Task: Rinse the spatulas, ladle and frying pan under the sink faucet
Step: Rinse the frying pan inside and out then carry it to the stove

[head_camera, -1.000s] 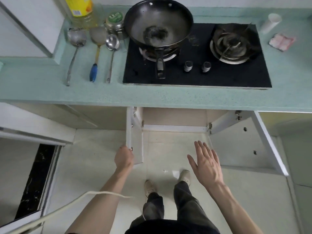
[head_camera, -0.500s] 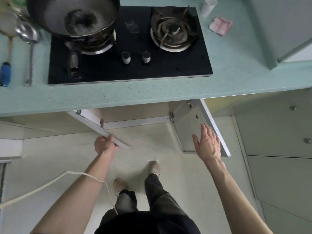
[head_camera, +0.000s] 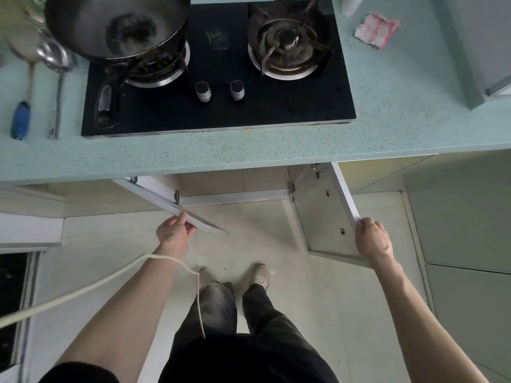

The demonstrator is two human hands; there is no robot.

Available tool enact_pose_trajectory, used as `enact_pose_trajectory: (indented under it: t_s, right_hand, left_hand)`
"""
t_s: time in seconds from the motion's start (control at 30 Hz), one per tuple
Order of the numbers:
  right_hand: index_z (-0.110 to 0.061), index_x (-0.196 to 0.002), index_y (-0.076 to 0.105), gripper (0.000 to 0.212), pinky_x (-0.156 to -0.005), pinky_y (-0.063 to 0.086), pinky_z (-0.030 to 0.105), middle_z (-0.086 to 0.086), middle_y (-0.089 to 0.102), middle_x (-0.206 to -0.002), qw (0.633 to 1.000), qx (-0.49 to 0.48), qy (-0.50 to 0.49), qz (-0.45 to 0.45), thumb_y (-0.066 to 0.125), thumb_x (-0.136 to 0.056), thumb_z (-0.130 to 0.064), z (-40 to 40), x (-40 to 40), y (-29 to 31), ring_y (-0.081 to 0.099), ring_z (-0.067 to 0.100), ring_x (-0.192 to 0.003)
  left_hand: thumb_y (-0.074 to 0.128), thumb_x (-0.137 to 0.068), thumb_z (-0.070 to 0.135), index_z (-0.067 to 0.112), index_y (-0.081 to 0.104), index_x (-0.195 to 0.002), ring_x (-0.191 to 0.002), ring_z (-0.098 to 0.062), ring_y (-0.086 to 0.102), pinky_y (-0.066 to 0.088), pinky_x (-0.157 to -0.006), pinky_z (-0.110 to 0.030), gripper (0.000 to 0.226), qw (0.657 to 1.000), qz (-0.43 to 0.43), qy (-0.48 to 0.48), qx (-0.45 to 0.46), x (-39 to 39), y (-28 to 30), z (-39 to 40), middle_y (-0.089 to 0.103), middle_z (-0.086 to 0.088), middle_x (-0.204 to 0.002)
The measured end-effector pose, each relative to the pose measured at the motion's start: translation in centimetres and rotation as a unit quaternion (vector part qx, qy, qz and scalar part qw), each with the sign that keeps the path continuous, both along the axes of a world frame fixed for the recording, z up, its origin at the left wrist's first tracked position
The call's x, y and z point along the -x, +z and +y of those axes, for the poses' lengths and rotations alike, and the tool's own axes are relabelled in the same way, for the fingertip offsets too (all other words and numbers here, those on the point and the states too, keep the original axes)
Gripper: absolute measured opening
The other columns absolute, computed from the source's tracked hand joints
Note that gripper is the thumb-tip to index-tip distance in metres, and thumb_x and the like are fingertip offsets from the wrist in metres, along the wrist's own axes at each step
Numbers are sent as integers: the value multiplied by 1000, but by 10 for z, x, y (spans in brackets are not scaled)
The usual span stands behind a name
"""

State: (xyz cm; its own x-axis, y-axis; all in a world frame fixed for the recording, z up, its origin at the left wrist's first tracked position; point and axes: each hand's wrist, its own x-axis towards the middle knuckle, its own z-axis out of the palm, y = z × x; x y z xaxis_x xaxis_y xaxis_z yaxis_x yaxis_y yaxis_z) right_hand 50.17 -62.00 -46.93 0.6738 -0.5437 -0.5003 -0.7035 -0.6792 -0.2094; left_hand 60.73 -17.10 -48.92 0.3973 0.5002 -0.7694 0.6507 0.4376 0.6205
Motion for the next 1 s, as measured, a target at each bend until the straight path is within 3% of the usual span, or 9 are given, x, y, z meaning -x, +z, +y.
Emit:
enact_pose_trajectory:
  t_s: [0.17, 0.27, 0.37, 0.47, 0.63, 0.73, 0.83, 0.9, 1.0]
  right_hand:
    - [-9, -107, 68, 24, -75, 47, 36, 16, 69, -98, 993, -111, -36, 31, 49, -103, -22, 4, -11, 2, 62, 37, -93]
    - [-10, -94, 65, 21, -76, 61, 45, 14, 64, -86, 972, -223, -76, 3, 50, -103, -22, 26, -10, -8, 63, 30, -77]
    - [-4, -102, 62, 19, -72, 63, 31, 17, 65, -97, 903, -381, -193, -48, 51, -108, -19, 69, -13, -15, 66, 25, -83]
    - [-3, -104, 61, 22, -71, 64, 27, 17, 65, -98, 855, -450, -246, -84, 51, -109, -21, 113, -29, -21, 66, 27, -90]
    - [3, -96, 63, 26, -70, 63, 23, 17, 65, -91, 815, -469, -309, -144, 52, -108, -17, 173, -83, -24, 71, 23, -79]
    - [3, -93, 67, 24, -80, 64, 28, 17, 67, -90, 762, -489, -390, -168, 58, -106, -16, 201, -116, -23, 73, 25, -82]
    - [6, -98, 68, 23, -74, 65, 27, 19, 72, -93, 699, -523, -459, -167, 64, -103, -16, 213, -138, -19, 75, 27, -89]
    - [7, -99, 68, 23, -70, 64, 26, 18, 74, -90, 665, -547, -479, -169, 66, -101, -15, 216, -145, -18, 77, 24, -82]
    - [10, -105, 67, 18, -74, 65, 30, 19, 74, -93, 616, -582, -497, -184, 63, -102, -7, 221, -149, -18, 77, 22, -80]
  left_hand:
    - [76, -91, 6, -4, 63, -125, -88, -29, 72, 61, -90, -42, 38, 1000, 12, 9, 24, 0, 9, -2, 72, -22, -98]
    - [76, -90, 7, -4, 64, -125, -91, -30, 73, 62, -85, -39, 38, 999, 14, 16, 28, 2, 13, -2, 72, -19, -91]
    - [77, -89, 4, -5, 65, -120, -82, -27, 73, 64, -76, -36, 35, 999, 10, 18, 45, 2, 20, 0, 73, -19, -91]
    - [80, -85, 0, -10, 67, -115, -87, -29, 75, 65, -69, -34, 34, 997, 13, 11, 72, -2, 24, 5, 74, -23, -100]
    - [79, -86, 1, -8, 70, -112, -102, -32, 74, 65, -73, -32, 29, 992, 21, -9, 123, -13, 21, 10, 74, -23, -105]
    - [79, -87, 7, -5, 70, -111, -99, -28, 75, 64, -71, -29, 28, 989, 28, -14, 146, -21, 17, 9, 75, -20, -108]
    - [82, -85, 9, -3, 71, -111, -93, -26, 77, 65, -74, -31, 31, 981, 47, -1, 190, -36, 14, 7, 77, -17, -104]
    - [84, -82, 8, -3, 70, -110, -91, -28, 78, 65, -73, -32, 33, 972, 53, 28, 228, -50, 14, 1, 77, -17, -103]
    - [85, -80, 5, -4, 70, -109, -93, -27, 77, 65, -75, -35, 34, 961, 50, 71, 261, -68, 15, -9, 77, -16, -102]
